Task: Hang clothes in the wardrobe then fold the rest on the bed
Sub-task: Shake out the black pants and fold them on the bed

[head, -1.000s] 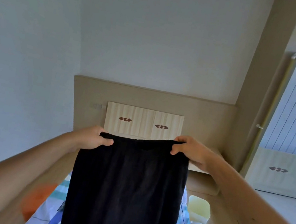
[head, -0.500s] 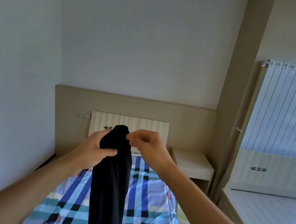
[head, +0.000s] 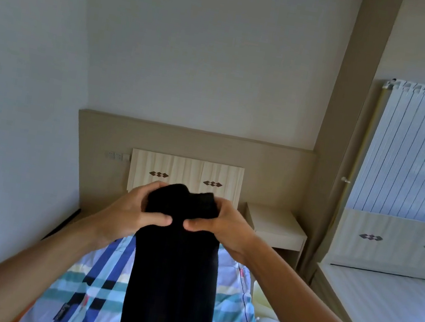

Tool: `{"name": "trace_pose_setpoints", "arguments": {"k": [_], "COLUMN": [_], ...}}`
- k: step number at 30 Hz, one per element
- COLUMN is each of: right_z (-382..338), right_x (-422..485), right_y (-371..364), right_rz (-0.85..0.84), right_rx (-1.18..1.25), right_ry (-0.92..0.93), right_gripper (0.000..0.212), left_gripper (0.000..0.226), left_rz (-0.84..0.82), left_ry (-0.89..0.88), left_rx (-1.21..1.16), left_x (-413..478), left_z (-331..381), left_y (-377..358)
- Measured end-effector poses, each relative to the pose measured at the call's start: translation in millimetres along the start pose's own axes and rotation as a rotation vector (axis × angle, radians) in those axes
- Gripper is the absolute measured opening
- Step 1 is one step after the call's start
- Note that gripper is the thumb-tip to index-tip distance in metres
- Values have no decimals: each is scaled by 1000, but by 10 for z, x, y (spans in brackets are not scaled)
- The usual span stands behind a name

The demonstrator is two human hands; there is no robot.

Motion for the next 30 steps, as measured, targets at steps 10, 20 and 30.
{"name": "trace_pose_setpoints", "arguments": {"k": [10, 20, 30], "right_z": [474, 160, -1101], "right_x": [535, 2011, 2123], "right_y": [297, 843, 964], "right_rz": [12, 431, 527], "right_rx": [-409, -551, -350], "right_ry": [-74, 51, 315], "right_gripper": [54, 32, 31], "left_gripper": [12, 16, 22], "left_rz": [145, 305, 406], "left_ry": [147, 128, -119], "left_rx": [356, 477, 313], "left_x": [562, 2215, 2530], "left_z": [-862, -625, 588], "left_y": [-129, -128, 339]}}
Point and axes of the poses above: each hand's wrist, its own x-axis towards the middle knuckle, its own y-axis out of the back of the hand, z = x × y, the point moved 8 cm from there along x, towards the middle knuckle, and after that the axes turned 15 degrees about z, right-handed, at the moved point
